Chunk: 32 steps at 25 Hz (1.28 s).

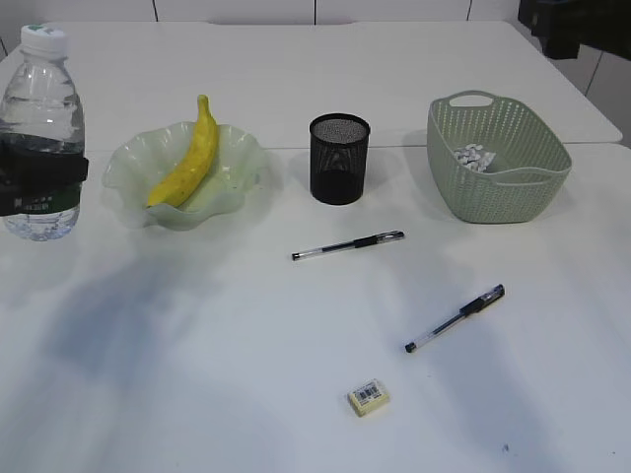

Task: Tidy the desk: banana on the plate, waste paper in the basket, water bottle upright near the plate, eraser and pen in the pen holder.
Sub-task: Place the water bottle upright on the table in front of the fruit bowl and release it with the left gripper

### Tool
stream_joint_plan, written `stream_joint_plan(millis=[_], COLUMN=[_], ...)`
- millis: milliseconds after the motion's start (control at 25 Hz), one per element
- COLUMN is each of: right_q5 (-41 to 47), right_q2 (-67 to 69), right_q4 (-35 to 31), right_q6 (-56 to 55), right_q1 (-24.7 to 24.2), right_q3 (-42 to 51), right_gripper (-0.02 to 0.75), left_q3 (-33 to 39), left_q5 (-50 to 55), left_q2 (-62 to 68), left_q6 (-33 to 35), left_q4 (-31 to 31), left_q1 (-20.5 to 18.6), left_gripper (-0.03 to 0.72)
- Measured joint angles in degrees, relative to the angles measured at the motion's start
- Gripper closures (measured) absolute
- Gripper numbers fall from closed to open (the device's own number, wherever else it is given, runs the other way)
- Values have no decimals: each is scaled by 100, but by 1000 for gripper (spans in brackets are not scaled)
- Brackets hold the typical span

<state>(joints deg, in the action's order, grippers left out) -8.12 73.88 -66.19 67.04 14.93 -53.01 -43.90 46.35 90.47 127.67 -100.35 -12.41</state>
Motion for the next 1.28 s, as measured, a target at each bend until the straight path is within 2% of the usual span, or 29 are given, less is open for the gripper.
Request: stream_joint_plan(millis=[200, 480, 840, 1280], right_q5=[0, 0, -11, -21], right_q2=[0, 0, 0, 0], right_q4=[0, 0, 0, 0], right_q6=[0, 0, 9, 9], right_q1=[0, 0, 0, 0], right_q3=[0, 0, 0, 0], right_gripper=[151, 152, 151, 151], left_q3=[0, 0, 0, 0], left_q5=[478, 1629, 1663, 1692], left_q2=[52, 792, 1112, 1563], left_q6=[831, 1396, 2029, 2396], left_q4=[0, 0, 0, -31], left_q1=[0, 0, 0, 0], left_gripper=[305, 305, 305, 305])
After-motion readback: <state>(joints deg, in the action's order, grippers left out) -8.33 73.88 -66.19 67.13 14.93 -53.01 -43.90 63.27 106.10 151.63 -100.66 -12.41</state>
